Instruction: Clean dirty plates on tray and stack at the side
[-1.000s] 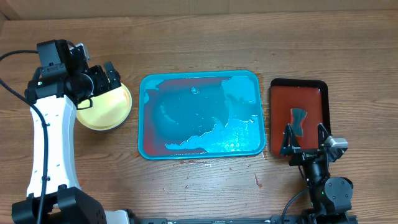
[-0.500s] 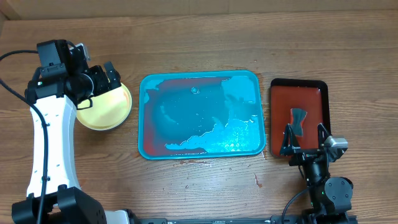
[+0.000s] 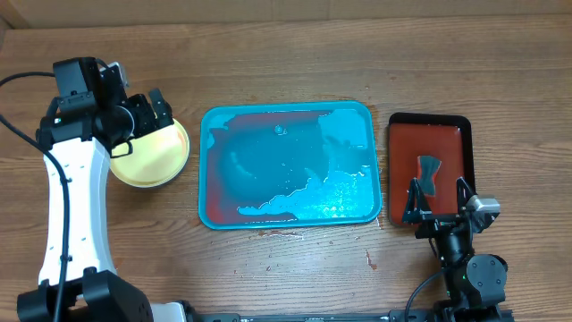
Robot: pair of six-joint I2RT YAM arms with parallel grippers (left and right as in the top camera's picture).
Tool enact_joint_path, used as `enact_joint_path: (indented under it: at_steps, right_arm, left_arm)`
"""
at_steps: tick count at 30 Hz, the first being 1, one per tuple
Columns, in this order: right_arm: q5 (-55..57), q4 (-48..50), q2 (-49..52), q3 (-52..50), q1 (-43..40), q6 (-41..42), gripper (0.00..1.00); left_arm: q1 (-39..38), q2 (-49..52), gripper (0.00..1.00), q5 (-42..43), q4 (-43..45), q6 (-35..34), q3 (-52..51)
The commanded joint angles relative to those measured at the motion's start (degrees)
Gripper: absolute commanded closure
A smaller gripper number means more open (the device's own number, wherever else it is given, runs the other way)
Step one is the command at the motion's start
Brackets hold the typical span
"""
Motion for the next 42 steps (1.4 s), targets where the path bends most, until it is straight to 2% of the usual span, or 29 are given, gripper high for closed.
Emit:
enact_joint_path:
  at_steps: [1,10,19,23,30,36,42]
  right_arm:
    - [0.96,0.26,-0.57,-0.59,0.59,-0.44,0.0]
    - [0.96,0.26,-0.57,-0.59,0.59,-0.46,0.0]
    - [0.96,0.28,-0.57,-0.59,0.59,-0.44,0.0]
    - [0.96,0.26,-0.57,-0.59,0.59,-0.44,0.0]
    - [0.96,0.28,-0.57,-0.59,0.59,-0.46,0.0]
    - [0.96,0.26,-0.57,-0.59,0.59,-0.46,0.0]
    - [0.96,0.26,-0.57,-0.59,0.59,-0.46,0.0]
  left_arm:
    - [-0.63,-6.36,0.0,-0.87,4.07,1.27,-4.07]
    - [-2.03,-30.51,0.0,-0.48,32.04,1.27,-34.64]
    - [-3.21,-57.55,0.0,0.87,52.92,1.64,-64.81]
    - [-6.38,-67.25,0.0,0.87,55.04,7.72,-72.91]
    - [-11.39,-78.23,0.0,0.85,54.36,21.49,-78.29]
    - [-11.45,-85.74,0.0,0.24,43.12,24.55,-78.27]
    - [-11.43,-88.17,0.0,-0.26,43.56,24.0,-78.27]
